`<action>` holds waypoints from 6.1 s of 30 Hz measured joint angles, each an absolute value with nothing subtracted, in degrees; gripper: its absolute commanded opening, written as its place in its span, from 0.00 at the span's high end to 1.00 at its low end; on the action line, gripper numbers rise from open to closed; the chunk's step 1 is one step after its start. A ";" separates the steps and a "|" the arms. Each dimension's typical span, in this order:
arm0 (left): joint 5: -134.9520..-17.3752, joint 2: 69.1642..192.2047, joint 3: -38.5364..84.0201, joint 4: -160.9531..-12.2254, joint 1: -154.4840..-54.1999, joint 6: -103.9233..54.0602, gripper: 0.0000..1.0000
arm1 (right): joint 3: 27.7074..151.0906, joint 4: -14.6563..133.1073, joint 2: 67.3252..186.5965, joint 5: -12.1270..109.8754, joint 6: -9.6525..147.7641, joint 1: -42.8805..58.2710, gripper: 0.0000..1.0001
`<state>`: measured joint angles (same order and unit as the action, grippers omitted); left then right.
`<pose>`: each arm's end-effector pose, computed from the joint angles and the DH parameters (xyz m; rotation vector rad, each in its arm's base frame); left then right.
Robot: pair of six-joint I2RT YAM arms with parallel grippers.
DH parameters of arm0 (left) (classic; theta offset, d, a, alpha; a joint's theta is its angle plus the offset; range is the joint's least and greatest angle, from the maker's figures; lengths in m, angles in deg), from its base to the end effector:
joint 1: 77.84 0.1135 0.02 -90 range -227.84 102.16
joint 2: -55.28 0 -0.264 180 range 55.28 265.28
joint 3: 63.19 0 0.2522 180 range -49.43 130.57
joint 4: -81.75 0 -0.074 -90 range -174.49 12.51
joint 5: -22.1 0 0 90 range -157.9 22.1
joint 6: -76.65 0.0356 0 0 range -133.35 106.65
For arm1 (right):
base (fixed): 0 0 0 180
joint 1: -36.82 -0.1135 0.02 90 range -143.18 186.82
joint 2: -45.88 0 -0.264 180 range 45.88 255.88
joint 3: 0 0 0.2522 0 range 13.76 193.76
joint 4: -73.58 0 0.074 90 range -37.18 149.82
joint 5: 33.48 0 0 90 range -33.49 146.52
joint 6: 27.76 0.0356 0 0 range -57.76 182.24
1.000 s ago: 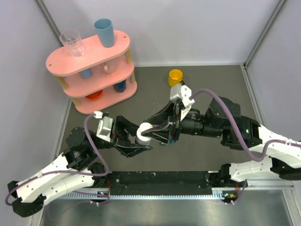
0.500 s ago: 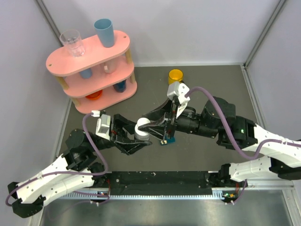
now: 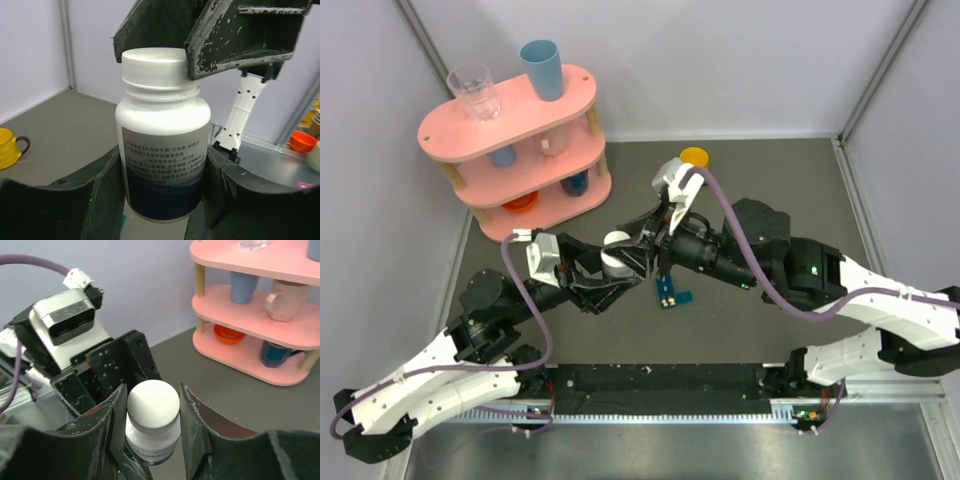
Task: Sort the pills into containers
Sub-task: Screw the lid of the pill bottle onto the pill bottle.
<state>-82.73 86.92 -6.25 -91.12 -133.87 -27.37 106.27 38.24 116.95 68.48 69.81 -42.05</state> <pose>0.0630 -0.1098 0.3936 0.7054 1.1652 -1.2052 0.0554 0.2432 0.5083 -0.8256 1.4483 1.0061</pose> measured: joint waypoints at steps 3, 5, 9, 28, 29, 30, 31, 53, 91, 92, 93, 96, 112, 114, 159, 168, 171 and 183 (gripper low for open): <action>-79.50 86.92 -5.51 -88.69 -133.85 -26.00 1.00 | 108.35 36.64 118.87 72.11 70.32 -42.09 1.00; -77.27 86.87 -5.20 -87.08 -133.83 -25.14 1.00 | 109.44 35.53 120.10 74.65 70.71 -42.14 1.00; -73.75 86.72 -5.11 -84.41 -133.83 -23.99 1.00 | 110.67 33.34 122.13 79.78 71.50 -42.20 1.00; -66.36 86.76 -5.07 -81.44 -133.39 -23.02 1.00 | 117.60 28.53 129.65 94.38 79.28 -43.32 0.65; -66.32 86.72 -5.07 -81.46 -133.41 -23.02 1.00 | 117.81 28.38 129.76 94.45 79.43 -43.32 0.63; -66.32 86.65 -5.07 -81.46 -133.39 -23.02 1.00 | 117.81 28.38 129.78 94.45 79.50 -43.32 0.61; -66.30 86.61 -5.07 -81.44 -133.39 -23.05 1.00 | 117.84 28.40 129.78 94.45 79.58 -43.32 0.58; -69.05 85.36 -6.29 -88.17 -133.52 -23.70 1.00 | 114.45 33.71 127.48 92.52 76.83 -43.38 0.27; -86.69 84.91 -5.72 -92.58 -133.83 -24.79 1.00 | 101.79 40.44 103.92 58.41 61.77 -43.38 0.28; -89.60 85.45 -5.18 -92.61 -133.83 -25.32 1.00 | 102.30 39.77 103.57 56.35 60.94 -43.38 0.29; -92.00 85.89 -4.81 -92.67 -133.83 -25.65 1.00 | 102.86 39.07 103.51 54.41 60.26 -43.36 0.29; -100.55 87.18 -4.26 -93.59 -133.83 -27.26 1.00 | 104.50 37.34 103.66 48.83 58.62 -43.38 0.31; -119.12 91.40 -4.09 -100.95 -133.83 -33.97 1.00 | 105.38 33.87 108.97 34.34 56.63 -43.38 0.39; -119.52 91.42 -4.09 -101.39 -133.83 -34.32 1.00 | 105.38 34.22 109.52 34.36 56.61 -43.38 0.39; -119.78 91.16 -4.24 -105.50 -133.83 -37.06 1.00 | 105.31 40.47 113.65 30.65 57.84 -43.36 1.00; -124.63 93.76 -6.05 -115.29 -133.83 -44.18 1.00 | 105.38 40.77 114.04 26.34 57.77 -43.32 1.00; -125.88 94.35 -6.05 -117.33 -133.83 -45.47 1.00 | 105.40 40.95 114.15 25.36 57.73 -43.29 1.00; -120.46 90.85 -6.05 -110.68 -133.83 -41.08 1.00 | 103.59 43.48 113.28 30.14 58.93 -43.32 1.00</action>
